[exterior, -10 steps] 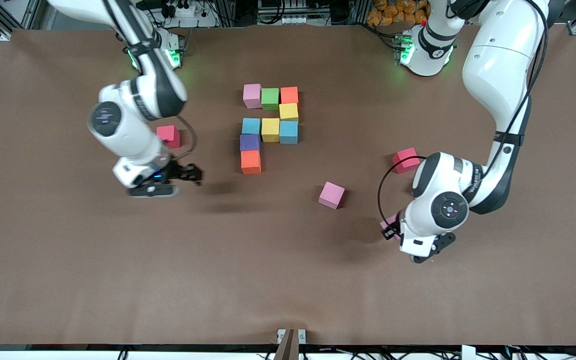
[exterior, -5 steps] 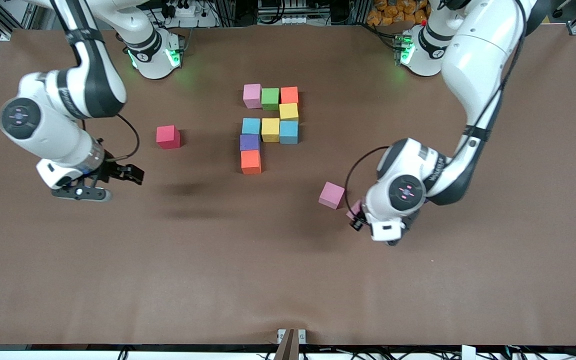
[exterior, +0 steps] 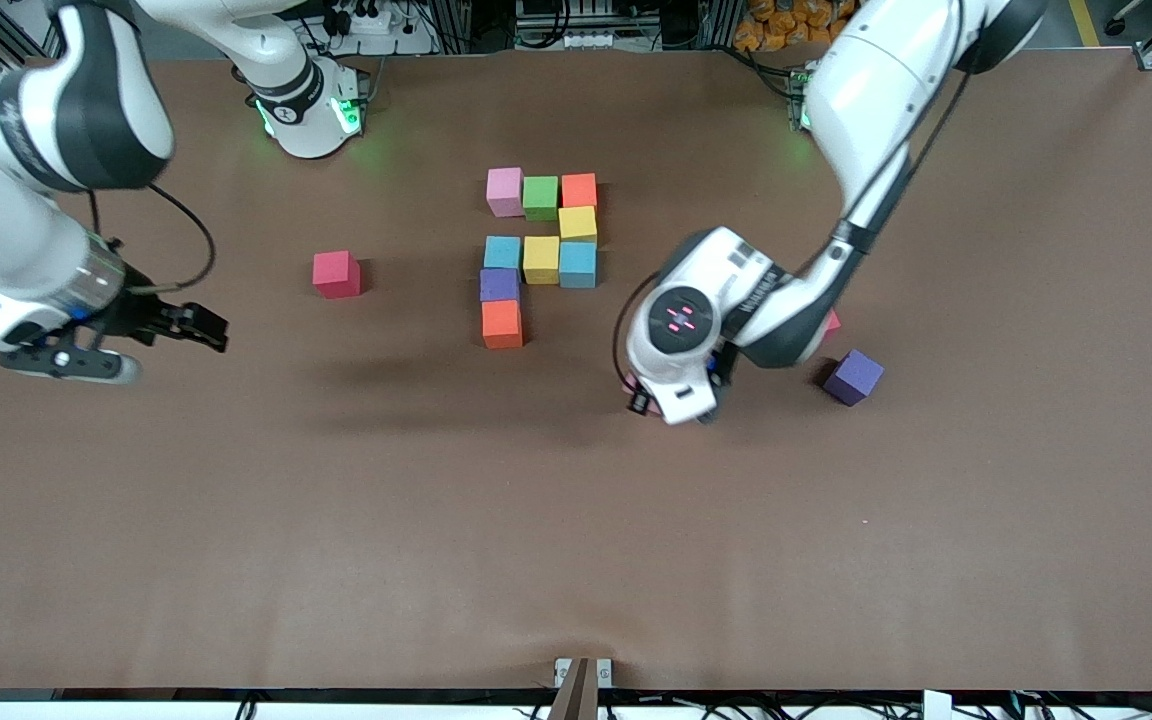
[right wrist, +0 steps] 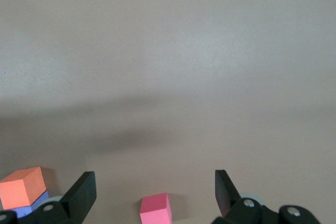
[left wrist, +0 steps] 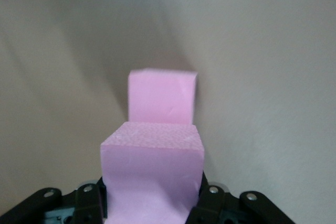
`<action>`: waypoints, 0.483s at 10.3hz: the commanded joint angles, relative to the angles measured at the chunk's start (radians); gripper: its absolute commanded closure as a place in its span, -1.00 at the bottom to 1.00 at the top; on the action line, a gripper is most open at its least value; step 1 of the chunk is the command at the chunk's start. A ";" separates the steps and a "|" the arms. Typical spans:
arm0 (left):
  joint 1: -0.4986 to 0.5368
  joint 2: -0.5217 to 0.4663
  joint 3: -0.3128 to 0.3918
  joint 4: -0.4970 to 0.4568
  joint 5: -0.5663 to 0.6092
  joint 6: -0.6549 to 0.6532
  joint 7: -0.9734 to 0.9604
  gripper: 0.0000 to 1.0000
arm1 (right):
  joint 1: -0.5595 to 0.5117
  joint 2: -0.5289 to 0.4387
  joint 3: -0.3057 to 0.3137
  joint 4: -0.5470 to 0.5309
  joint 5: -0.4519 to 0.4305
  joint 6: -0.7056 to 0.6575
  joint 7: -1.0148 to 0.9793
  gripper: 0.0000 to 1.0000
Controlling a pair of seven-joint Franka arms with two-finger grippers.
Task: Form number 2 with 11 blocks
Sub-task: 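Release orange and withdraw the right gripper while the left gripper carries pink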
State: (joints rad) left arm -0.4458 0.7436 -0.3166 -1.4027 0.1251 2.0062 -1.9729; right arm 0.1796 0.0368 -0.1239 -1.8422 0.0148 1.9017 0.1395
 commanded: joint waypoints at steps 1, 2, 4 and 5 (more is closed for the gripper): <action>-0.063 -0.015 0.010 -0.015 -0.013 0.019 -0.143 1.00 | -0.083 -0.061 0.036 -0.009 -0.018 -0.018 -0.044 -1.00; -0.100 -0.004 0.010 -0.016 -0.015 0.054 -0.208 1.00 | -0.115 -0.058 0.050 0.012 -0.019 -0.024 -0.049 -1.00; -0.158 0.022 0.011 -0.016 -0.009 0.088 -0.323 1.00 | -0.137 -0.020 0.049 0.116 -0.021 -0.067 -0.057 -1.00; -0.178 0.028 0.017 -0.013 -0.005 0.098 -0.384 1.00 | -0.135 -0.012 0.049 0.141 -0.022 -0.070 -0.055 -1.00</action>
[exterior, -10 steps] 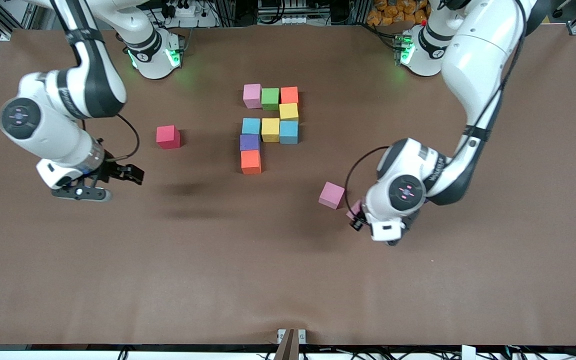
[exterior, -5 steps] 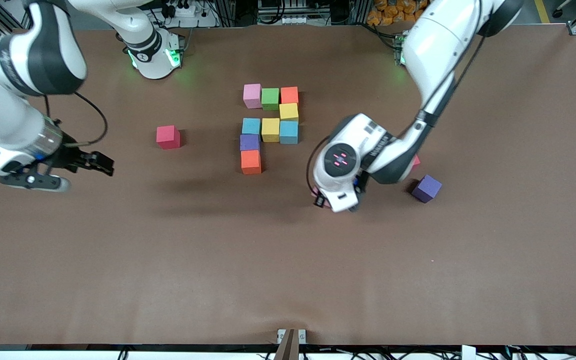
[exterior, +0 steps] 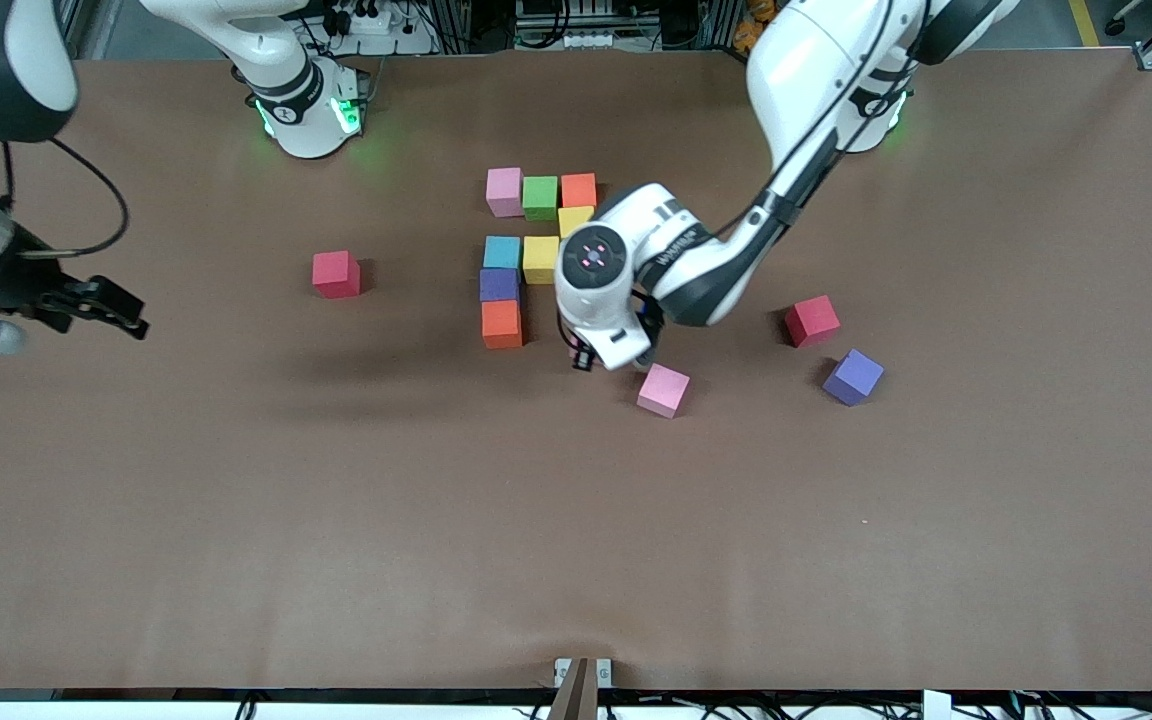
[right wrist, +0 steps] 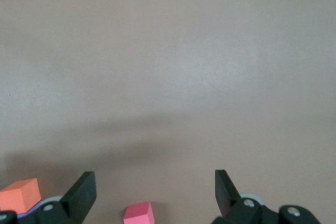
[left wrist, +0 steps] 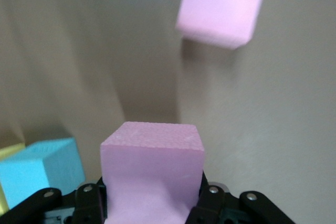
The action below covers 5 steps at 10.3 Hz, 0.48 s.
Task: Form number 2 with 11 blocks
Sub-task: 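Release orange and withdraw the right gripper while the left gripper carries pink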
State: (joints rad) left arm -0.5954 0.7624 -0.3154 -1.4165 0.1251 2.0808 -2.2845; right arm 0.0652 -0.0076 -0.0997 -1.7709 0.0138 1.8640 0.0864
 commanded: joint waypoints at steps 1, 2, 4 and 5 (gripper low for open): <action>-0.034 0.014 0.018 0.004 -0.005 0.034 -0.107 1.00 | -0.021 0.038 0.025 0.096 -0.021 -0.034 -0.005 -1.00; -0.037 0.018 0.018 0.004 -0.005 0.047 -0.150 1.00 | -0.021 0.055 0.023 0.128 -0.021 -0.039 -0.005 -1.00; -0.056 0.044 0.028 0.004 -0.004 0.080 -0.249 1.00 | -0.015 0.066 0.023 0.143 -0.050 -0.054 -0.005 -1.00; -0.084 0.051 0.051 0.005 -0.004 0.088 -0.289 1.00 | -0.010 0.070 0.023 0.146 -0.054 -0.054 -0.004 -1.00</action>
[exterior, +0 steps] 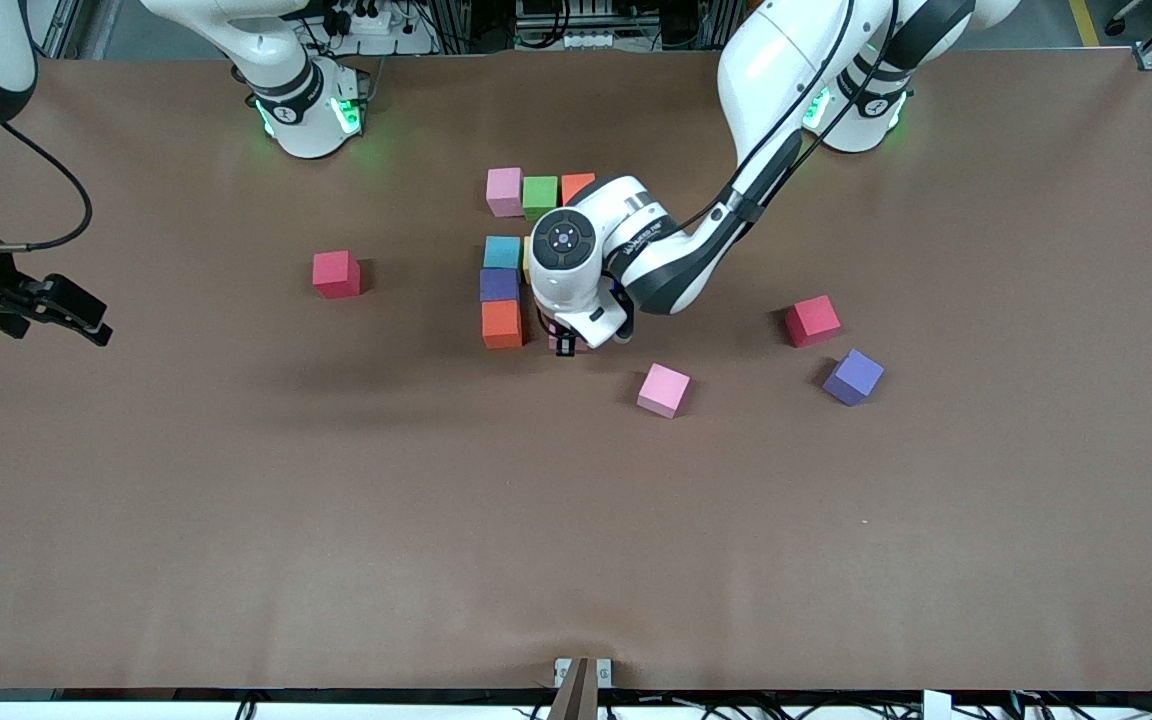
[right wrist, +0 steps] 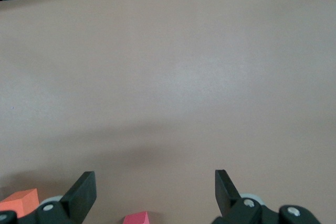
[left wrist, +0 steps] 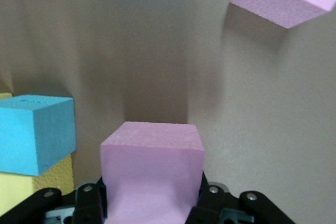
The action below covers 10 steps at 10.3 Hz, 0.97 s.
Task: Form number 2 with 11 blocks
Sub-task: 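Lower the pink cube into the figure with the left gripper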
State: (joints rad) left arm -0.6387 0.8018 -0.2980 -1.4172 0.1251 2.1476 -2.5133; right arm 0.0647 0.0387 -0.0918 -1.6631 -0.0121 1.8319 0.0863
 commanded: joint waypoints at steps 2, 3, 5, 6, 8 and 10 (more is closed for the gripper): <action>-0.087 0.026 0.065 0.006 -0.004 0.031 -0.099 1.00 | -0.006 0.035 0.017 0.039 -0.029 -0.019 -0.003 -1.00; -0.094 0.030 0.065 0.006 -0.004 0.049 -0.101 1.00 | -0.006 0.038 0.018 0.040 -0.029 -0.014 -0.003 -1.00; -0.119 0.039 0.077 0.012 -0.002 0.069 -0.098 1.00 | -0.006 0.044 0.018 0.040 -0.029 -0.010 -0.005 -1.00; -0.122 0.043 0.079 0.014 -0.002 0.077 -0.093 1.00 | -0.006 0.049 0.018 0.040 -0.028 -0.002 -0.005 -1.00; -0.122 0.045 0.082 0.014 0.014 0.093 -0.091 1.00 | -0.005 0.049 0.020 0.039 -0.025 0.006 -0.005 -1.00; -0.122 0.051 0.082 0.014 0.025 0.113 -0.091 1.00 | -0.006 0.049 0.021 0.039 -0.025 0.006 -0.003 -1.00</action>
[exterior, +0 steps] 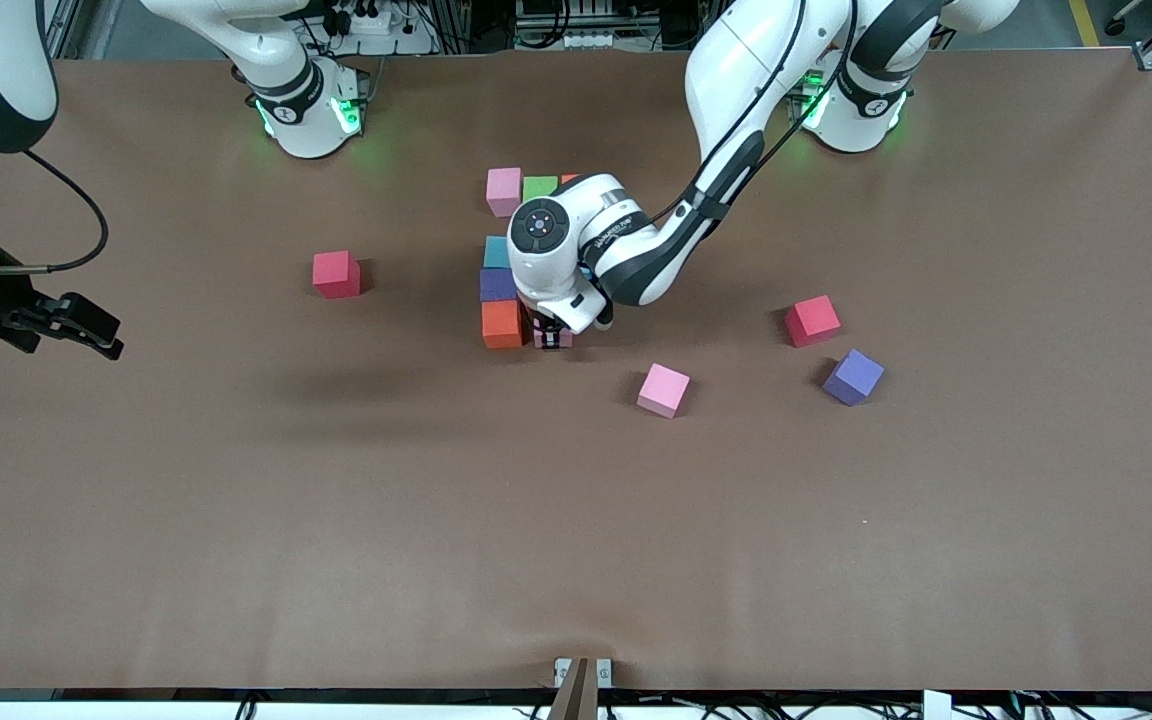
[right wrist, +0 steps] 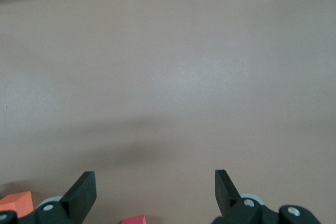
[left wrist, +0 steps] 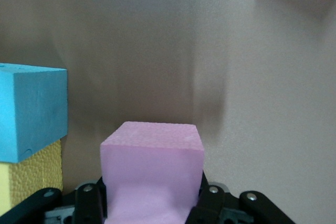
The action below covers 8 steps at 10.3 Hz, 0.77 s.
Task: Form number 2 with 11 blocks
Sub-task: 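Lower the pink cube into the figure with the left gripper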
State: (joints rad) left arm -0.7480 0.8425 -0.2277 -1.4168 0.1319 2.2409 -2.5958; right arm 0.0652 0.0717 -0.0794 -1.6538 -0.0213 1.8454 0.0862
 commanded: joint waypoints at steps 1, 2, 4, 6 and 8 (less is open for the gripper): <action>-0.014 0.010 0.011 0.013 0.018 0.026 -0.009 1.00 | -0.007 0.016 0.009 0.029 -0.017 -0.009 -0.005 -1.00; -0.019 0.010 0.011 0.016 0.018 0.029 -0.007 1.00 | -0.010 0.016 0.009 0.031 -0.017 -0.011 -0.005 -1.00; -0.025 0.012 0.013 0.021 0.025 0.043 -0.009 1.00 | -0.010 0.017 0.009 0.031 -0.017 -0.011 -0.005 -1.00; -0.027 0.018 0.014 0.022 0.029 0.057 -0.007 1.00 | -0.008 0.017 0.009 0.031 -0.017 -0.011 -0.003 -1.00; -0.028 0.027 0.014 0.028 0.040 0.065 -0.009 1.00 | -0.007 0.019 0.009 0.031 -0.015 -0.009 -0.003 -1.00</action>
State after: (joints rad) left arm -0.7622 0.8477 -0.2255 -1.4147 0.1452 2.2936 -2.5956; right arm 0.0652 0.0748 -0.0789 -1.6526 -0.0214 1.8456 0.0862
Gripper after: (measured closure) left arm 0.432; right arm 0.000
